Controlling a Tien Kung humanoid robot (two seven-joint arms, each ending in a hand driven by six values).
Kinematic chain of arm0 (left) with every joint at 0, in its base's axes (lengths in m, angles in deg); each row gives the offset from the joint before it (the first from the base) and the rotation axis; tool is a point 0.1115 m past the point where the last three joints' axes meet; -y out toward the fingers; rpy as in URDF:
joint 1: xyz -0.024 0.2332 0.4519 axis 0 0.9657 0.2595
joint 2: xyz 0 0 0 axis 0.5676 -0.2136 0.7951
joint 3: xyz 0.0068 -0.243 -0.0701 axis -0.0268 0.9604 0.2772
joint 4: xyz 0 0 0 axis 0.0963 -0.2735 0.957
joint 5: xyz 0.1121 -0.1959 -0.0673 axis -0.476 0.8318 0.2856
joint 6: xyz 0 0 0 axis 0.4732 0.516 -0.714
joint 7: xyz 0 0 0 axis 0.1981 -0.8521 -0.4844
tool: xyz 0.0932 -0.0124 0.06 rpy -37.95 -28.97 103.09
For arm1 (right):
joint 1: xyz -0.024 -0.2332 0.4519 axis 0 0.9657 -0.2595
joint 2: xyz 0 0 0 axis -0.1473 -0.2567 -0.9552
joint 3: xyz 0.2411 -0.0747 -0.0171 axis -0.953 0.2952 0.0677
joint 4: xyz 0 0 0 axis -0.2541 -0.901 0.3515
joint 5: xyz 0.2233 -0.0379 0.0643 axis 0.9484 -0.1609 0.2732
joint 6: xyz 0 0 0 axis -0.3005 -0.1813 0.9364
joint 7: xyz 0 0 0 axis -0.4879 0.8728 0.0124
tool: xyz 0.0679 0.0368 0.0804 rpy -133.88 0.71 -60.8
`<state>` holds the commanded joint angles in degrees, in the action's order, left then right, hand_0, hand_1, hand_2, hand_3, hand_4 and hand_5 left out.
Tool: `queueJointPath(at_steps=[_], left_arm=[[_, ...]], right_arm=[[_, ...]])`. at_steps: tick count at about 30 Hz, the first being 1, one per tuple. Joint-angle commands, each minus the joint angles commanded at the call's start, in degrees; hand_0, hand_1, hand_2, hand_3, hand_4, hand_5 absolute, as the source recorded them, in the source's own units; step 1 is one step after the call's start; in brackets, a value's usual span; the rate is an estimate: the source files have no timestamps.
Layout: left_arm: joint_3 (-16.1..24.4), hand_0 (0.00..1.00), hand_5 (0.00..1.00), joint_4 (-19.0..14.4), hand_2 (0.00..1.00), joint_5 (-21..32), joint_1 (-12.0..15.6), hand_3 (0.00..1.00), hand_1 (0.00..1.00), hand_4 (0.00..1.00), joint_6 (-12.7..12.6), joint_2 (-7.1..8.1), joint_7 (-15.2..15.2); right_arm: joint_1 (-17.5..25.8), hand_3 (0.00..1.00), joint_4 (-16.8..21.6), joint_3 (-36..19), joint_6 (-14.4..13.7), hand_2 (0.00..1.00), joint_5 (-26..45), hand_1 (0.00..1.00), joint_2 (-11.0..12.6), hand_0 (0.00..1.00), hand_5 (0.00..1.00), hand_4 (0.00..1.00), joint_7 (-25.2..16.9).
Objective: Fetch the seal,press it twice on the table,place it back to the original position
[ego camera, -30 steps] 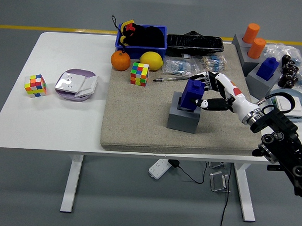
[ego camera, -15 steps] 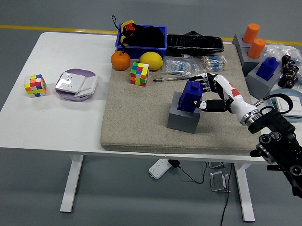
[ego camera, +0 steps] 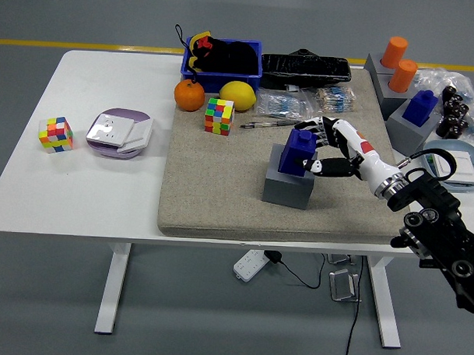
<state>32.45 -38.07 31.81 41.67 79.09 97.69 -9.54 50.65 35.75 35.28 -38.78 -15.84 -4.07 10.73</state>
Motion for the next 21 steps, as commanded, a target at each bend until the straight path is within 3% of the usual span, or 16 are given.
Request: queueJointPath(at_steps=[17,18,21], left_arm=[[0.0,0.820,0.434,0.0,0.793,0.0,0.0,0.836,0.819,0.816,0.0,-0.09,0.0],[0.0,0.820,0.434,0.0,0.793,0.0,0.0,0.836,0.818,0.817,0.0,-0.07,0.0],[-0.1,0.820,0.434,0.0,0.793,0.1,0.0,0.836,0.818,0.817,0.0,-0.08,0.0]], right_arm=[[-0.2,0.448,-0.9,0.8,0.3,0.410,0.3,0.420,-0.5,0.548,0.002,0.700,-0.3],[-0.2,0.535,-1.0,0.8,0.3,0.490,0.3,0.490,-0.5,0.577,0.002,0.725,-0.3],[-0.3,0.535,-1.0,0.9,0.5,0.490,0.6,0.490,-0.5,0.577,0.002,0.725,-0.4]])
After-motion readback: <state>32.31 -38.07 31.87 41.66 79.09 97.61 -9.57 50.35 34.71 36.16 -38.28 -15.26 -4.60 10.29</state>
